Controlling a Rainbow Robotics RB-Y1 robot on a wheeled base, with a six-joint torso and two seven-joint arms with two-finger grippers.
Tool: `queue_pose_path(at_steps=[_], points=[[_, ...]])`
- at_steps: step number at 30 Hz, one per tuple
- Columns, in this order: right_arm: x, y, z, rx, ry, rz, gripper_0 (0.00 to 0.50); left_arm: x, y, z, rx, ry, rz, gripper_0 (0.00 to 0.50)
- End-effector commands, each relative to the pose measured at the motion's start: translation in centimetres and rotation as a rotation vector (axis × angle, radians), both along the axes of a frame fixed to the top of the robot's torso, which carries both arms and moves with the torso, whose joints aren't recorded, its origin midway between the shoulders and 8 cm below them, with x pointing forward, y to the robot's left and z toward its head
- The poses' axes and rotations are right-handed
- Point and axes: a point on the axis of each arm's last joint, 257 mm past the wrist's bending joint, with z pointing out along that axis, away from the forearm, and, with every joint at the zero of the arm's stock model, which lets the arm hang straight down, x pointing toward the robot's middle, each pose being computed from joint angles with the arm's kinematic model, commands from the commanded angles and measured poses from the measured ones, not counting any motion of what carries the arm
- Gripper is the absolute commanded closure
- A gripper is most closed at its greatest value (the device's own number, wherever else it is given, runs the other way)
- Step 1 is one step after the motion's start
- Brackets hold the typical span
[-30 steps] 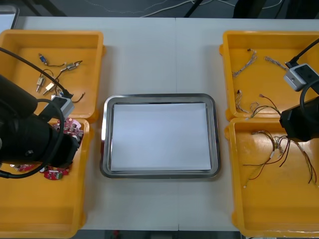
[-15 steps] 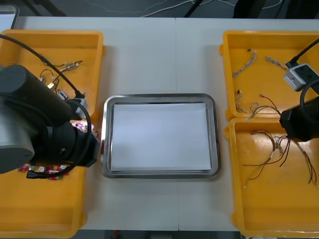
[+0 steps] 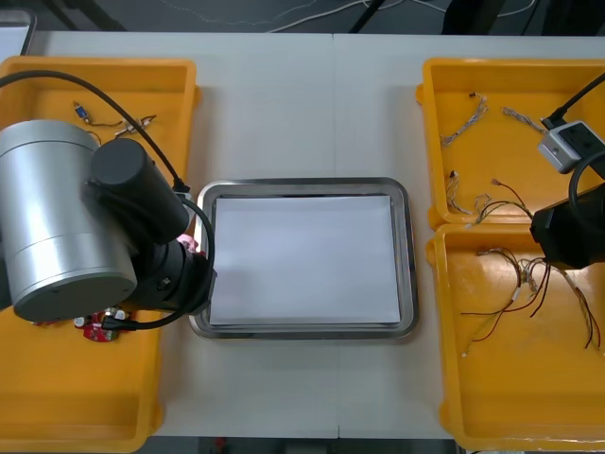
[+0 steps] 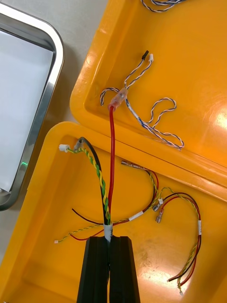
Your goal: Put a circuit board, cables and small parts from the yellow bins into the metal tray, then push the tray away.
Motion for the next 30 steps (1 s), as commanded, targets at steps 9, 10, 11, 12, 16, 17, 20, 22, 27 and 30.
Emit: queue_pose_path(at_steps=[9,10,11,12,16,17,20,22,27,30], points=[[0.5,-1.0,1.9,-0.035,-0.044,0.000,0.500,0.3,-3.8,-1.1,-0.004,-0.017,-0.017,0.500],[0.5,-1.0,1.9,-0.035,-0.044,0.000,0.500,0.2,-4.1,-1.2,-0.004,-0.015,-0.024,0.500],[0.5,-1.0,1.9,-0.035,-0.044,0.000,0.500,0.1,-4.4,-1.4,-0.002,-0.015,-0.031,0.500],[0.5,-1.0,1.9,-0.035,-0.044,0.000,0.500,0.0,-4.5,-1.5,-0.003,-0.014,-0.031,0.500],[0.5,-1.0,1.9,-0.035,-0.044,0.000,0.500,0.1,-5.5,-2.1,0.002,-0.011,-0.044,0.500],[0.5,-1.0,1.9,-0.035,-0.044,0.000,0.500,0.2,-5.8,-2.2,0.005,-0.012,-0.046,0.500],[0.5,-1.0,1.9,-0.035,-0.044,0.000,0.500,0.8,-6.6,-2.5,0.004,-0.020,-0.050,0.500],[0.5,-1.0,1.9,-0.035,-0.044,0.000,0.500,1.2,-7.1,-2.7,0.003,-0.027,-0.051,0.500],[0.5,-1.0,1.9,-0.035,-0.044,0.000,0.500,2.5,-8.8,-3.2,-0.010,-0.042,-0.057,0.500],[0.5,-1.0,1.9,-0.035,-0.044,0.000,0.500,2.9,-9.2,-3.3,-0.009,-0.042,-0.061,0.500]])
